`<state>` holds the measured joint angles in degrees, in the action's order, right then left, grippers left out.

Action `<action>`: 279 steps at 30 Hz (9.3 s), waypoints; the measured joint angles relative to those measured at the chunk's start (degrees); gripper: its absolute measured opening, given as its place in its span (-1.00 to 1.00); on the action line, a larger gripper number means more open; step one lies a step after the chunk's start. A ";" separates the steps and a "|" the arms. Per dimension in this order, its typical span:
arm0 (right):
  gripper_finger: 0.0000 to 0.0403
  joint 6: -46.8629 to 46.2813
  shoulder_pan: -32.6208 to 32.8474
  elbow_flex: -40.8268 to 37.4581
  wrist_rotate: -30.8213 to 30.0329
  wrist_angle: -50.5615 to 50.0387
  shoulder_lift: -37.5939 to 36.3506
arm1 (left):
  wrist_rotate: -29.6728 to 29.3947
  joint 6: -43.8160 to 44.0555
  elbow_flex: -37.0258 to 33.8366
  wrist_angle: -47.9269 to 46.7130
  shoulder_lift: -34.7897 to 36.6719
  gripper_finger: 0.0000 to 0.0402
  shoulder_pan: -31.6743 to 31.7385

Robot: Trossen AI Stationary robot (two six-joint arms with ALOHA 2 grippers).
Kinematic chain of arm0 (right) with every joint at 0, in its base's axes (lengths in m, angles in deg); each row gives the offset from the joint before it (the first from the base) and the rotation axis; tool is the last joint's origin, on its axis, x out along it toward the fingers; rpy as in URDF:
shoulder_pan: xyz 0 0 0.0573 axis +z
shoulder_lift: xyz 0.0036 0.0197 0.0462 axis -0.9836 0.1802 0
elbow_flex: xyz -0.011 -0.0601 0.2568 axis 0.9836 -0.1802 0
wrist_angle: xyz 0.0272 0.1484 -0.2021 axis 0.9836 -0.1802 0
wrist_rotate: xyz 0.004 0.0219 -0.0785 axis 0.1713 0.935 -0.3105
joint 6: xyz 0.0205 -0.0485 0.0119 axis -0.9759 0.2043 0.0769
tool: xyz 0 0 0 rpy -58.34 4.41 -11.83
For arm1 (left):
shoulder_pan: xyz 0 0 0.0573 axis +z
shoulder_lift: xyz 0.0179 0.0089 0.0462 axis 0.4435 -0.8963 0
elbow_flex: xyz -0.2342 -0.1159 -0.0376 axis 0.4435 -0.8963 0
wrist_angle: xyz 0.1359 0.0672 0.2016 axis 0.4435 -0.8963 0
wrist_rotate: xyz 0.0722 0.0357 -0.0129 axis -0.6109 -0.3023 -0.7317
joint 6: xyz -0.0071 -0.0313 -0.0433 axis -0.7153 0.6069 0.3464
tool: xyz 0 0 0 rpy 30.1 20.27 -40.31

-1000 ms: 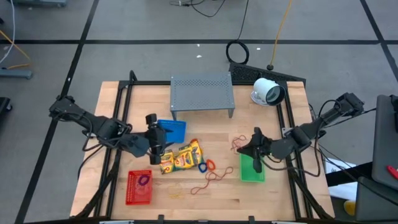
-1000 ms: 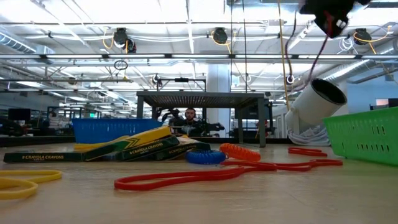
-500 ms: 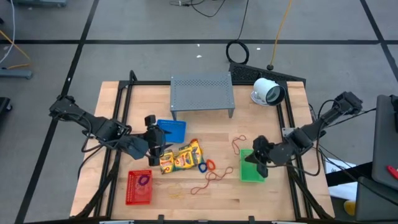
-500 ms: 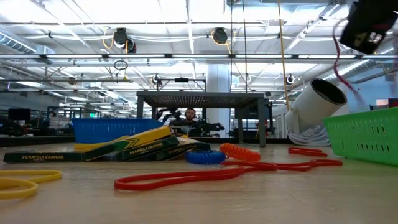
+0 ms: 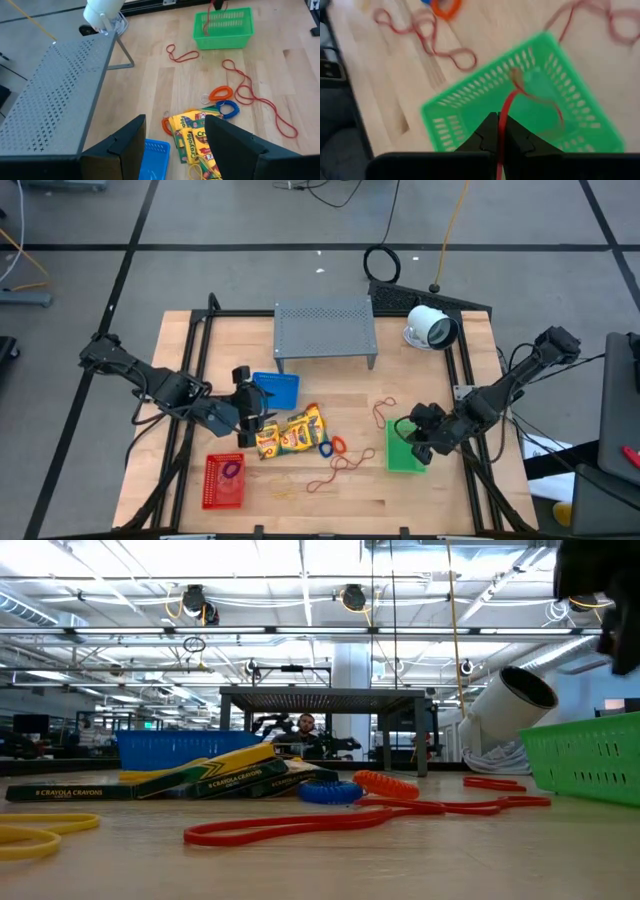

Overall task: Pick & Place Office Desk Supplies
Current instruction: Put the red rubber band into the green bin

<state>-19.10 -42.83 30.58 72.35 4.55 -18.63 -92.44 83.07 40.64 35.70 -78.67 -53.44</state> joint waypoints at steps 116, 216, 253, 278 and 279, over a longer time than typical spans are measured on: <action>-0.58 50.49 -41.24 36.37 16.29 -32.37 24.75 | -18.26 10.50 -3.03 -12.96 4.46 0.06 6.84; -1.00 65.67 -40.06 23.06 8.61 -7.92 19.37 | 27.39 -10.69 -40.54 37.24 33.24 0.06 36.15; -1.00 20.54 -12.63 2.89 13.32 -3.79 5.49 | 27.28 -8.01 -40.54 36.93 33.24 0.06 36.13; -0.23 15.66 -11.92 -5.16 15.81 6.31 4.43 | 27.30 -7.25 -40.54 36.93 33.24 0.06 36.13; -0.22 16.10 -11.92 -5.16 15.45 6.73 3.99 | 27.30 -7.25 -40.54 36.93 33.24 0.06 36.13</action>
<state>-3.00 -54.75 25.42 87.80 11.28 -14.65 -65.15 75.82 0.10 72.64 -45.43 -17.31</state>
